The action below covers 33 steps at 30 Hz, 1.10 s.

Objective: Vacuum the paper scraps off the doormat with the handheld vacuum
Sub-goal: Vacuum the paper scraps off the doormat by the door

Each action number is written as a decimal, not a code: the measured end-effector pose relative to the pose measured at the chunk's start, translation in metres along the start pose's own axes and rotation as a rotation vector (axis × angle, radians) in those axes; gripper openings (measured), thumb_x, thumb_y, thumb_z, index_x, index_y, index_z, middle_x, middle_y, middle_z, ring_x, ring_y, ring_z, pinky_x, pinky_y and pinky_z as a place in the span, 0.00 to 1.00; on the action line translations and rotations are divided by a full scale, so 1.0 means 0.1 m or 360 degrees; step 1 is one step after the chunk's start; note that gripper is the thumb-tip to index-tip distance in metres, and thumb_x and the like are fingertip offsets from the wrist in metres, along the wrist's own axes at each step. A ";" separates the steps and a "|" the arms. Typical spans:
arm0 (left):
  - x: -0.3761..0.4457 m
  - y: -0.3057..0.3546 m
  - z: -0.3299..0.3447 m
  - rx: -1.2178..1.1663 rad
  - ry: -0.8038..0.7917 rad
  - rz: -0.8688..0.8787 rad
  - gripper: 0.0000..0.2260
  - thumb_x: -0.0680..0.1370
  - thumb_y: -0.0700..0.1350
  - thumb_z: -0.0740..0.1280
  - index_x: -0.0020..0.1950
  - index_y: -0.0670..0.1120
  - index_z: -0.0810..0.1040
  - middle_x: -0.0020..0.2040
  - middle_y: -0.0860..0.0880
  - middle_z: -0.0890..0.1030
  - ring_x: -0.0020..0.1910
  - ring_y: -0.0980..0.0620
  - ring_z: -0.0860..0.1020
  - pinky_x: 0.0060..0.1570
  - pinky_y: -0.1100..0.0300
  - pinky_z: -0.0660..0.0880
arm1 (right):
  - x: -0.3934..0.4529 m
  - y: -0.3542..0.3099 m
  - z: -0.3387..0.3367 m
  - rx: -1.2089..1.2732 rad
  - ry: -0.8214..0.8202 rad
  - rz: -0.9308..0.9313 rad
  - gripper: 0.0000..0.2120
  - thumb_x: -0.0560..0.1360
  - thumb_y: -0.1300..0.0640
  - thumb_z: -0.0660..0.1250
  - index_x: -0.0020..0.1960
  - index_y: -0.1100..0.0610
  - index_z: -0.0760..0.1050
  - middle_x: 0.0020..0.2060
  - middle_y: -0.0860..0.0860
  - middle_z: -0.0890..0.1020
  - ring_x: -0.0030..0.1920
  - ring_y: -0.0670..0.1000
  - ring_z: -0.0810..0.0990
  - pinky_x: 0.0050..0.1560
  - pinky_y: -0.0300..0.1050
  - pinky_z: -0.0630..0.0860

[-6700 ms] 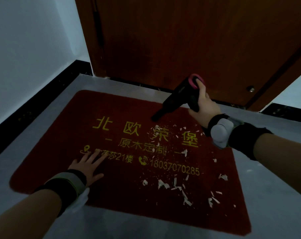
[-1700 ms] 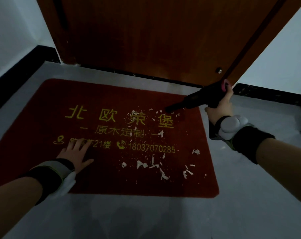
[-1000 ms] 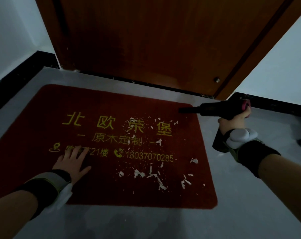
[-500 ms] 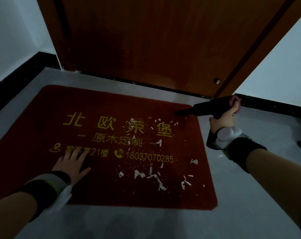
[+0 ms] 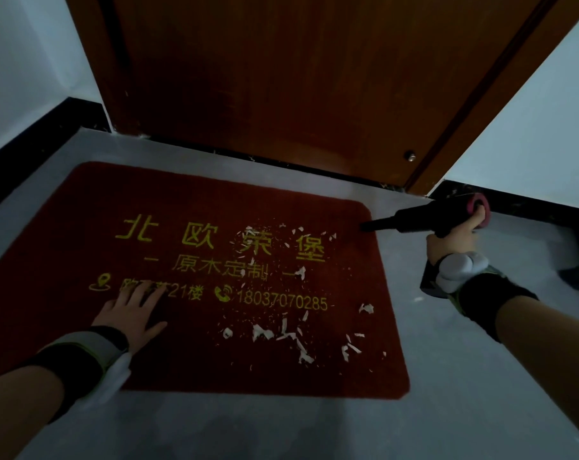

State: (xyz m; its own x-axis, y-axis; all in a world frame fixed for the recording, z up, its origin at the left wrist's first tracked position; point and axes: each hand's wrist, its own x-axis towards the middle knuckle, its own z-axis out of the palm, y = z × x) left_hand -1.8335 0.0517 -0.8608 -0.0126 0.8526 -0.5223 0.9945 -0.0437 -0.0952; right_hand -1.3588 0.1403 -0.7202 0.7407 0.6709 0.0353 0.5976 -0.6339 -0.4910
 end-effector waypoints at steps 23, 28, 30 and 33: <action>-0.02 0.01 -0.01 0.0020 -0.0062 -0.0003 0.32 0.80 0.62 0.50 0.76 0.53 0.36 0.78 0.49 0.40 0.76 0.44 0.47 0.73 0.49 0.54 | -0.21 -0.35 0.18 0.0035 -0.0216 -0.0127 0.45 0.75 0.61 0.65 0.77 0.54 0.34 0.66 0.65 0.68 0.60 0.65 0.73 0.60 0.60 0.72; -0.02 -0.01 -0.02 0.0009 -0.0086 0.0003 0.33 0.80 0.62 0.50 0.76 0.53 0.35 0.77 0.49 0.40 0.76 0.44 0.47 0.73 0.49 0.55 | -0.29 -0.41 0.24 0.0260 -0.0454 -0.0216 0.40 0.75 0.63 0.66 0.77 0.58 0.42 0.64 0.61 0.70 0.61 0.62 0.73 0.62 0.57 0.69; -0.02 0.00 -0.03 0.0014 -0.0097 0.0007 0.33 0.80 0.62 0.50 0.76 0.53 0.35 0.77 0.49 0.39 0.76 0.44 0.47 0.73 0.49 0.55 | -0.40 -0.51 0.29 0.0282 -0.0503 -0.0272 0.40 0.76 0.60 0.63 0.77 0.53 0.39 0.58 0.56 0.72 0.53 0.58 0.77 0.56 0.55 0.74; -0.04 0.01 -0.04 0.0018 -0.0108 0.0040 0.33 0.80 0.61 0.50 0.76 0.53 0.34 0.77 0.49 0.38 0.77 0.44 0.45 0.73 0.50 0.54 | -0.48 -0.67 0.40 0.0295 -0.0335 -0.0337 0.39 0.75 0.58 0.61 0.77 0.52 0.40 0.63 0.62 0.72 0.55 0.64 0.77 0.56 0.58 0.75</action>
State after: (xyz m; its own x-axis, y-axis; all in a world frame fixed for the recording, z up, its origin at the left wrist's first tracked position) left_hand -1.8318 0.0504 -0.8552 0.0051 0.8139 -0.5810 0.9934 -0.0709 -0.0906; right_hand -1.4468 0.1655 -0.7243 0.5154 0.8568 -0.0176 0.6510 -0.4048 -0.6421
